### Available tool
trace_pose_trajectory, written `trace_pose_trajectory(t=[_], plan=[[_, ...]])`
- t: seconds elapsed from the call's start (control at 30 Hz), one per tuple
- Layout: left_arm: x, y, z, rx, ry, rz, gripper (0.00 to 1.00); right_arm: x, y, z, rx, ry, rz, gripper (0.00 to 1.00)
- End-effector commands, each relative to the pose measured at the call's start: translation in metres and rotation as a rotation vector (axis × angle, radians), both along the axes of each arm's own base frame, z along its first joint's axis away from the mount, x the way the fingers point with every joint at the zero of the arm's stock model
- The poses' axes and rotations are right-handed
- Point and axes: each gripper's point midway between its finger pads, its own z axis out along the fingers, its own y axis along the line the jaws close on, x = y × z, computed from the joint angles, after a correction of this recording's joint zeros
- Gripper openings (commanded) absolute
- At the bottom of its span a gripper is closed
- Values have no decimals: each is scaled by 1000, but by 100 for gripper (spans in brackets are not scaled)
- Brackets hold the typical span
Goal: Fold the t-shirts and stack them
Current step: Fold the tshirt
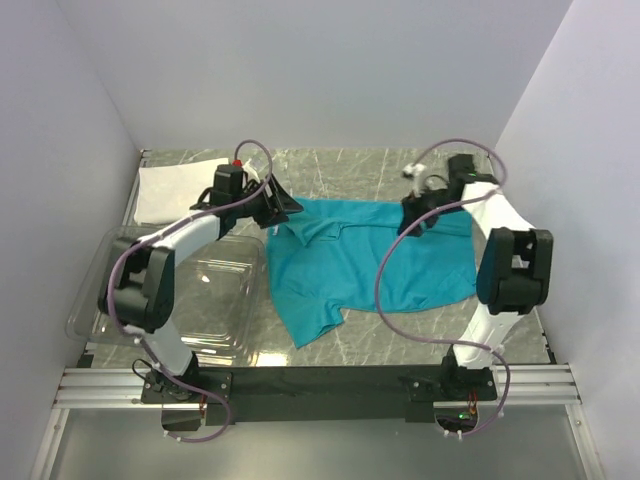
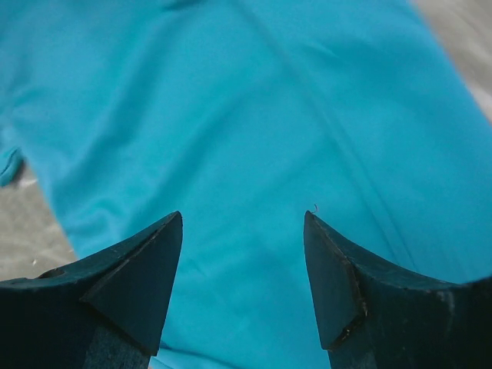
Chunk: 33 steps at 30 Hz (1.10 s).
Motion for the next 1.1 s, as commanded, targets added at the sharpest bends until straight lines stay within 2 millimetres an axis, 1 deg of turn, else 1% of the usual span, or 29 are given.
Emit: trace_pose_trajectory(t=[0.0,0.03,0.07,0.1,0.13,0.17,0.2,0.23,0.27,0.3,0.33,0.37,0.4,0.5,0.67,0.73,0.77,0.87,0.9,1.07], plan=[[4,23,46,128,-182,42,72,-19,60,17,-30,-68,281,70],[3,29,48,155,-193,56,72,-17,69,16,-53,-75,301,70],[9,40,50,190,-209,113,72,-19,94,15,-56,-74,354,70],[9,45,60,200,-236,136,73,-19,105,15,-64,-75,369,69],[11,51,62,217,-245,162,74,-7,116,16,-76,-108,359,68],[13,60,59,240,-235,201,74,3,124,19,-116,-110,303,68],[14,63,61,242,-235,217,74,7,142,10,-131,-95,303,67],[15,66,61,233,-221,238,75,16,151,8,-150,-104,274,67],[16,70,60,223,-215,255,75,31,158,3,-177,-81,209,65],[16,71,62,209,-217,264,74,32,169,-1,-190,-58,192,61],[14,71,59,193,-201,277,74,35,174,-3,-183,-18,142,60],[15,71,66,175,-222,284,74,44,179,-9,-187,-3,118,59],[14,70,66,168,-224,286,74,46,181,-12,-187,12,97,56],[11,72,64,172,-216,293,74,48,182,-28,-210,41,47,55],[7,75,54,183,-197,282,74,46,189,-48,-243,69,35,55],[6,76,50,176,-188,281,74,46,193,-53,-250,75,31,55],[6,76,51,172,-190,281,74,46,194,-57,-255,77,30,55],[4,77,48,171,-184,280,74,47,198,-65,-260,86,26,55],[4,77,47,169,-181,280,74,44,197,-66,-271,101,28,55],[3,78,44,163,-174,279,74,45,198,-68,-286,92,25,53]])
